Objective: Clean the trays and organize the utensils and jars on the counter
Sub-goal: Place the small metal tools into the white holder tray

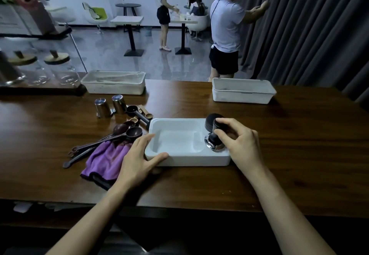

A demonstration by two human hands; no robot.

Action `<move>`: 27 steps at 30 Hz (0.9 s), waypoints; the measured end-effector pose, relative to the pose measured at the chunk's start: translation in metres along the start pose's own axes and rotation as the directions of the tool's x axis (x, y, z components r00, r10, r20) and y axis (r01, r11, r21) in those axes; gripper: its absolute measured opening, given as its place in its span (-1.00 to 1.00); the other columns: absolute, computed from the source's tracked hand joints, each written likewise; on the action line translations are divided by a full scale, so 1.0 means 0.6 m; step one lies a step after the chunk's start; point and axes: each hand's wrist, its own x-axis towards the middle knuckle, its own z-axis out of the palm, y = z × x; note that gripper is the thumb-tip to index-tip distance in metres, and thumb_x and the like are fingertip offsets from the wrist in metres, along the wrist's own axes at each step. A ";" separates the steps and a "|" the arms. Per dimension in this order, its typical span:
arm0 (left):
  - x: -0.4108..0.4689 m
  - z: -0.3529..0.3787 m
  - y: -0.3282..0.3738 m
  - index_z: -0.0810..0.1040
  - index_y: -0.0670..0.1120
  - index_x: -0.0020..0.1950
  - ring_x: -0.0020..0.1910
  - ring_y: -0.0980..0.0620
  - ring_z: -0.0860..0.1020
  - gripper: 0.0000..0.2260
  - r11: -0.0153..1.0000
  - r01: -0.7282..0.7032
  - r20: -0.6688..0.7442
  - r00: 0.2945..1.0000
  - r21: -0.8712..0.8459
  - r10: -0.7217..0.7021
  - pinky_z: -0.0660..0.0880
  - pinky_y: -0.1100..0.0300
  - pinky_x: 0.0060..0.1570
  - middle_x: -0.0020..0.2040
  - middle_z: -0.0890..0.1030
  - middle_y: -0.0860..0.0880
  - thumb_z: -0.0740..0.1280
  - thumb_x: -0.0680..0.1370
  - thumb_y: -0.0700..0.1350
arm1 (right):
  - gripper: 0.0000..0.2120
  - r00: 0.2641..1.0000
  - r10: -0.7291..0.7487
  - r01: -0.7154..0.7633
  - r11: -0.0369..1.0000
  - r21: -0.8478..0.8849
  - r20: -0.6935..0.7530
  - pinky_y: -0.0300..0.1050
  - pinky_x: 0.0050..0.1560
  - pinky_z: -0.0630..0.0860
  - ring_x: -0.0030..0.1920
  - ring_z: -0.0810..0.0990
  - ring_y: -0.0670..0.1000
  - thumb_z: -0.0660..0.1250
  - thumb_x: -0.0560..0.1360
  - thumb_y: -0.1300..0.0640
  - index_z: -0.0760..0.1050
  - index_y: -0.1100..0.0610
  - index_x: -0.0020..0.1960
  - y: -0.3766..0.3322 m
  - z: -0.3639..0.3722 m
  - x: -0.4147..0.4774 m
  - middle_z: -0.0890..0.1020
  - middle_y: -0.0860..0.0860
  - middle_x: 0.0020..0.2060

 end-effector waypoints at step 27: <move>0.004 -0.001 -0.002 0.34 0.08 0.57 0.46 0.12 0.37 -0.12 1.000 -0.016 0.042 0.999 -0.025 0.017 0.39 0.04 0.42 0.53 0.38 0.14 0.34 0.35 0.50 | -0.15 0.980 0.158 -0.148 0.985 -0.092 0.121 -0.50 0.20 0.32 0.34 0.43 -0.18 0.48 0.51 0.09 0.06 -0.39 0.54 0.024 0.020 -0.066 0.46 -0.16 0.37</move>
